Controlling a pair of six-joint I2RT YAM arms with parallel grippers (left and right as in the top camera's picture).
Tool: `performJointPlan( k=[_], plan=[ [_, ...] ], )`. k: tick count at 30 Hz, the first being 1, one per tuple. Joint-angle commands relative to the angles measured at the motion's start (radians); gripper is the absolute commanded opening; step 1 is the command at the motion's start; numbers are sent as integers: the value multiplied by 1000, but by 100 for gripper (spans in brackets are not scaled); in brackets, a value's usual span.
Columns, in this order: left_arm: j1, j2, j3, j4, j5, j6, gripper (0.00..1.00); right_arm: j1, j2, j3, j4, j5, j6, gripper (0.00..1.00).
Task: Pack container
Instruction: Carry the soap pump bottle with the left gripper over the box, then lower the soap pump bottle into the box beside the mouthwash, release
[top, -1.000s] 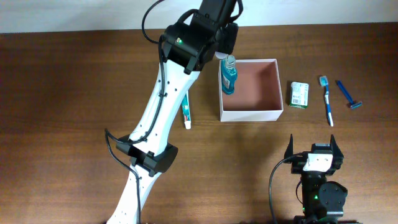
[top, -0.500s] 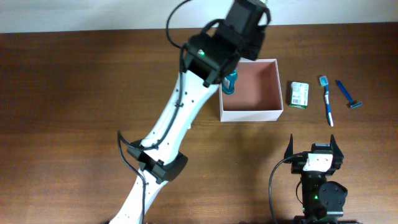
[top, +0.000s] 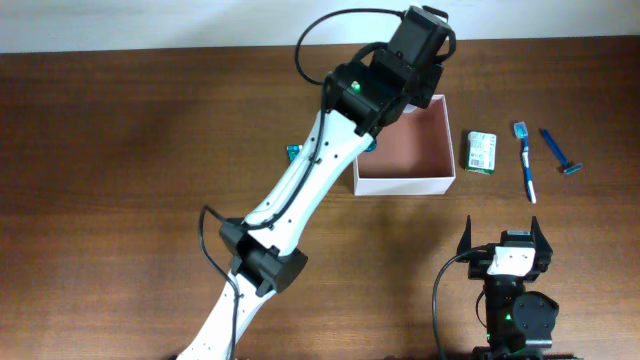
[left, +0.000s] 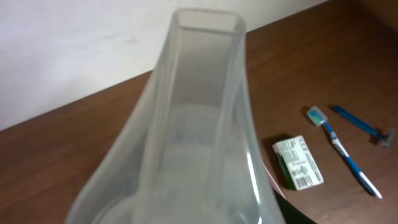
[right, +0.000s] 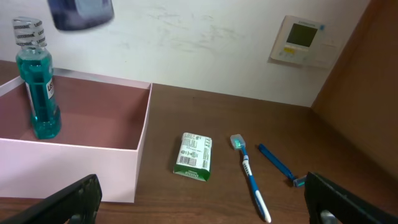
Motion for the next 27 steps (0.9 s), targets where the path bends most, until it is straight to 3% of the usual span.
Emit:
performJointPlan(
  k=[1,27],
  plan=[
    [5,23,-24,35,-11,5,37,5,-8,-5,-7,19,4,99],
    [27,145,-79,68,-12,5,37,5,-8,-5,-7,19,4,99]
  ],
)
